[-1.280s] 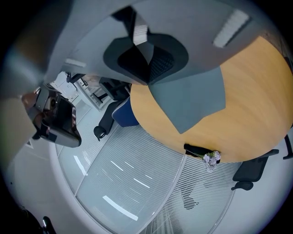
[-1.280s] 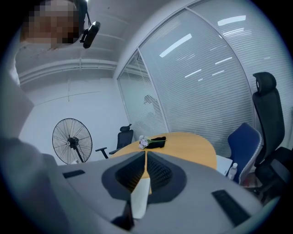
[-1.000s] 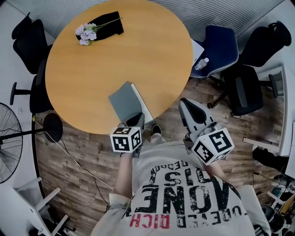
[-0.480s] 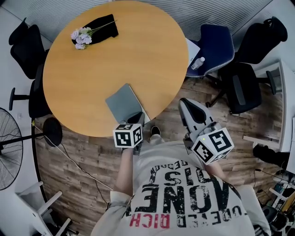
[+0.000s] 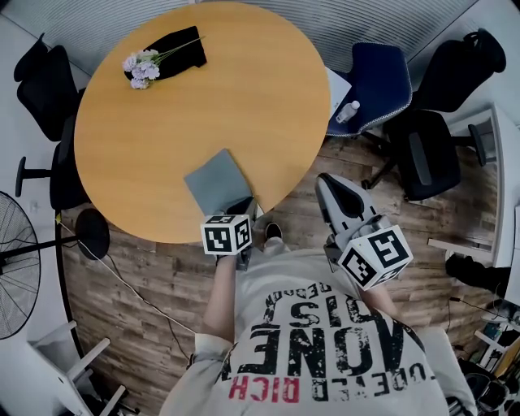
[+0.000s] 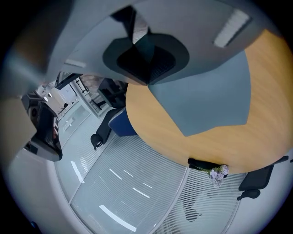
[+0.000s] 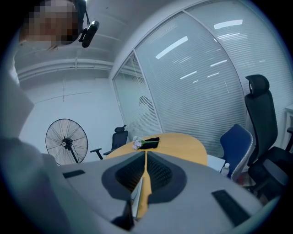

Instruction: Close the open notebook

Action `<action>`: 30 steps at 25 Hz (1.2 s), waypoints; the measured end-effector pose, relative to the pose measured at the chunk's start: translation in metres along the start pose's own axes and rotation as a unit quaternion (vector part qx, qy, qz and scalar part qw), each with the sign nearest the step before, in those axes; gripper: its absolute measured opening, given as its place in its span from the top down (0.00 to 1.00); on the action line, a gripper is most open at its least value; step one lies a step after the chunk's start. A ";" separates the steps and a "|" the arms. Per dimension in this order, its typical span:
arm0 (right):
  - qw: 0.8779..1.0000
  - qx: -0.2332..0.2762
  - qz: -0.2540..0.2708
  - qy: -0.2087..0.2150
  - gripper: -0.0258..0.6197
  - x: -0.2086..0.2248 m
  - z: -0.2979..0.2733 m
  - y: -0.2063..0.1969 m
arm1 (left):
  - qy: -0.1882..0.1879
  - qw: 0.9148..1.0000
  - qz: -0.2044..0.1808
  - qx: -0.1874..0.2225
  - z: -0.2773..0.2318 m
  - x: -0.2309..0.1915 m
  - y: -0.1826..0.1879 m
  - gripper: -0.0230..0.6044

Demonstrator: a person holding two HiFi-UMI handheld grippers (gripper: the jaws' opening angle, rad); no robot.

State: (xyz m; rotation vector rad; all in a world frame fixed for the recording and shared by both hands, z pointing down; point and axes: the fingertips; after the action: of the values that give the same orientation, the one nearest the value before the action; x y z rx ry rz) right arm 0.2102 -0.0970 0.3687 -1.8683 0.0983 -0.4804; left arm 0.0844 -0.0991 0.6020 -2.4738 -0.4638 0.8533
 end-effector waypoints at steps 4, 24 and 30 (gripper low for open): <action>1.000 0.000 0.000 -0.002 0.93 0.001 -0.001 0.001 | 0.002 1.000 0.006 -0.015 -0.009 -0.004 -0.004 0.91; 1.000 -0.005 -0.020 -0.005 0.93 0.012 -0.011 0.000 | 0.040 0.998 -0.001 -0.049 -0.023 -0.007 -0.011 0.90; 1.000 -0.007 -0.020 0.008 0.93 0.007 -0.019 0.000 | -0.025 0.998 0.032 -0.042 -0.017 0.001 -0.007 0.83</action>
State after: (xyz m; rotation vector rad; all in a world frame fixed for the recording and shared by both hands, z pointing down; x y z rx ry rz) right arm 0.2093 -0.1159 0.3755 -1.8830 0.0751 -0.5232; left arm 0.0947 -0.0984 0.6171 -2.5624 -0.4474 0.9403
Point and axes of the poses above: the fingertips, and each gripper's own axes: z backward along the fingers, x to its right, y out of its top
